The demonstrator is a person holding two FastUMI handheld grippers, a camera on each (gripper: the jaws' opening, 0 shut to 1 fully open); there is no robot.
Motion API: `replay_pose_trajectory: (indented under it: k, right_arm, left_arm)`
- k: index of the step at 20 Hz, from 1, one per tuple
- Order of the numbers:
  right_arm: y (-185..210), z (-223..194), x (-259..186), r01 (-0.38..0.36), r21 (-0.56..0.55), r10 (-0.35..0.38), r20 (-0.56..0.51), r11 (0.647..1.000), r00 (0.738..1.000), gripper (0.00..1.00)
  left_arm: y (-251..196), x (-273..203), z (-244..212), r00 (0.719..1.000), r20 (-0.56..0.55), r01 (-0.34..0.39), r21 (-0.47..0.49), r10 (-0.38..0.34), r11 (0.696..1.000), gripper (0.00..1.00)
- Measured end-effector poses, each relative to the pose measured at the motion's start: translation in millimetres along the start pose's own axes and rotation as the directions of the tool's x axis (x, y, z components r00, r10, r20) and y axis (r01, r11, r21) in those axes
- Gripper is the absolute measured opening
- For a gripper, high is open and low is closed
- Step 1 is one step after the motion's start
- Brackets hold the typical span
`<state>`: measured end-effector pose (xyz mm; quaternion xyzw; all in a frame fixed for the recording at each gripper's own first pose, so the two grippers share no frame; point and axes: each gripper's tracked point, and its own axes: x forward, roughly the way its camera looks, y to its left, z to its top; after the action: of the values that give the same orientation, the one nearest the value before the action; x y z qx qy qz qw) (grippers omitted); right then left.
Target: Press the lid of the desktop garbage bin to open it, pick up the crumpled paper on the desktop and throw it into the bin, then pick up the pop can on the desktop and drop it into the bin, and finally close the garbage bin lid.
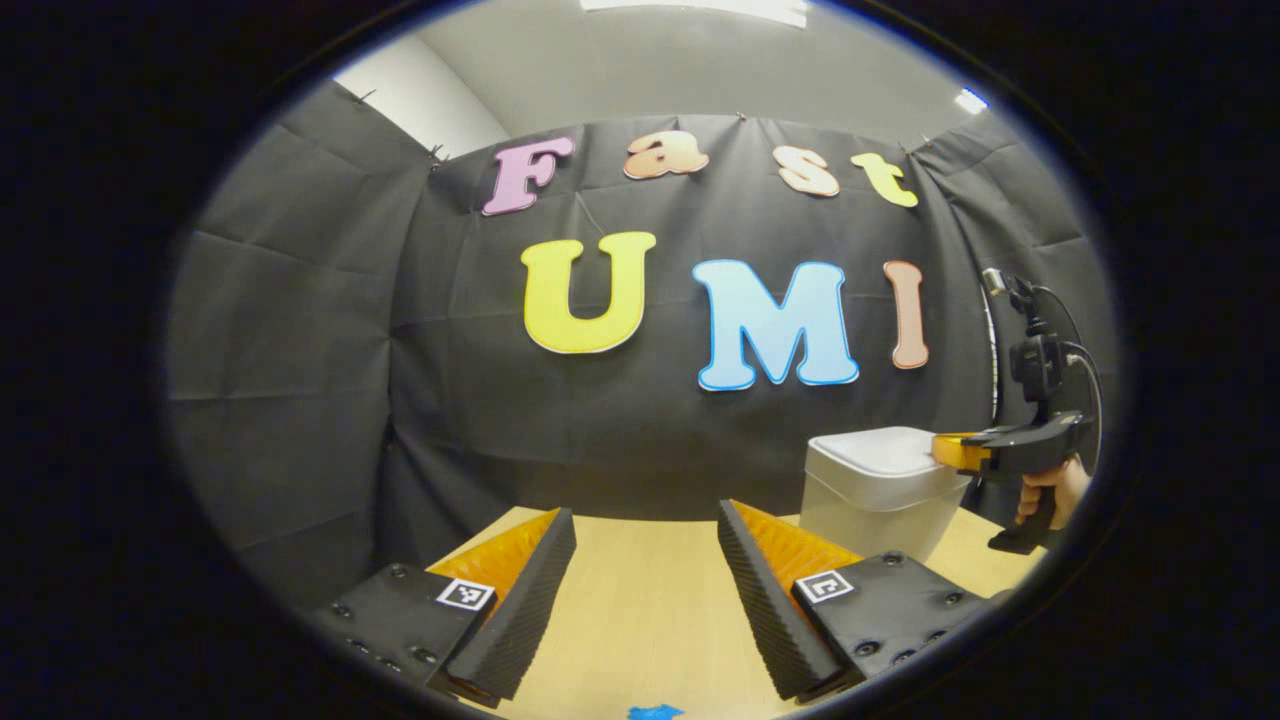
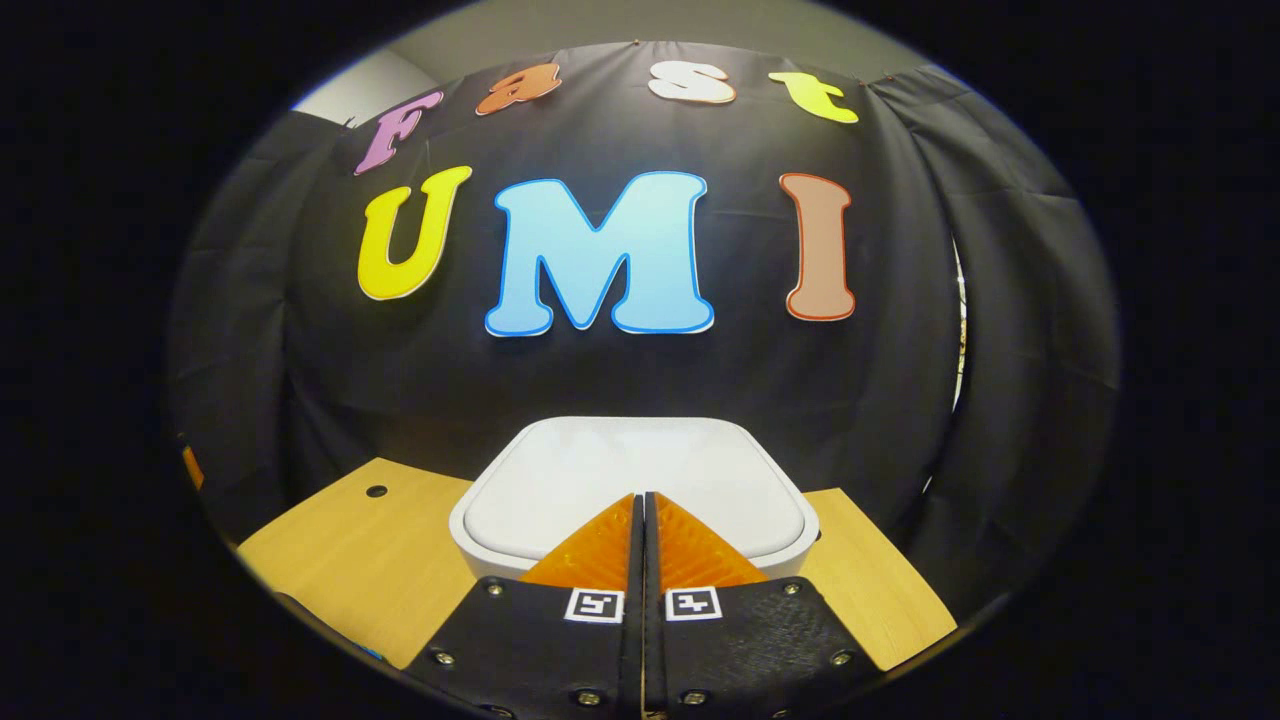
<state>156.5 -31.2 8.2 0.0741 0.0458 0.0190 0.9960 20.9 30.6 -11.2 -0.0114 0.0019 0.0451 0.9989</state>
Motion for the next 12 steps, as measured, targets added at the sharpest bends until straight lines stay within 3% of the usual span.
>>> replay_pose_trajectory:
  k: [6,12]
  right_arm:
    - [1.0,10.9,1.3,0.024,-0.026,-0.024,0.003,0.999,1.0,0.01]
    - [11.7,32.7,0.2,-0.009,-0.037,0.01,0.042,0.999,0.999,0.0]
  left_arm:
    - [-1.1,-5.2,2.7,1.0,0.004,-0.011,-0.017,0.011,1.0,0.94]
    - [3.6,-34.3,1.6,0.999,0.015,-0.038,-0.01,0.038,0.999,0.94]
